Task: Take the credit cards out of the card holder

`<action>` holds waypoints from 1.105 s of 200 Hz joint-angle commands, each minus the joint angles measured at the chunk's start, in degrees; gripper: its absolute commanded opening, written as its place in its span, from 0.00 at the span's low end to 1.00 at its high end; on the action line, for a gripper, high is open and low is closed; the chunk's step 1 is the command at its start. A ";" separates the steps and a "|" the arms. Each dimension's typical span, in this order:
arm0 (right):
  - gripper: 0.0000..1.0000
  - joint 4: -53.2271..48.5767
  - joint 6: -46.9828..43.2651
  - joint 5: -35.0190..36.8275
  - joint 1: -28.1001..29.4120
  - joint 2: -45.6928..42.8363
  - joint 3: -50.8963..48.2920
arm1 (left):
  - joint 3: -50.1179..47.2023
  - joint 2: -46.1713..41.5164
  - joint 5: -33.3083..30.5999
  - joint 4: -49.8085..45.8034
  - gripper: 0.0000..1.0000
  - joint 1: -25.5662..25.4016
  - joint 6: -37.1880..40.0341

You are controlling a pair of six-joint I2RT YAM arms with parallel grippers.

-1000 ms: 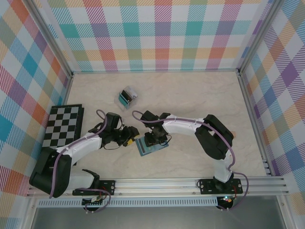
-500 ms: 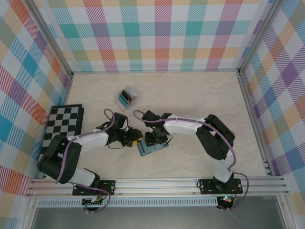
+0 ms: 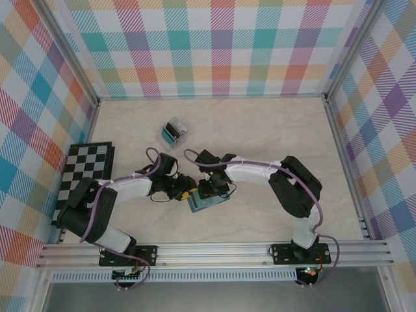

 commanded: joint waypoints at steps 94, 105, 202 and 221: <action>0.37 1.50 2.53 -5.59 -2.25 1.39 -6.04 | 0.79 3.28 0.04 -0.74 0.38 -0.26 2.30; 0.36 1.78 2.67 -5.57 -2.43 1.31 -6.26 | 0.74 3.33 0.45 -0.26 0.38 -0.24 2.49; 0.33 4.96 4.97 -10.56 -4.40 1.52 -8.53 | 0.03 1.94 0.80 0.23 0.38 -0.28 4.78; 0.33 4.67 5.40 -11.08 -4.83 1.90 -8.56 | -0.54 2.44 3.13 3.30 0.38 -0.27 3.63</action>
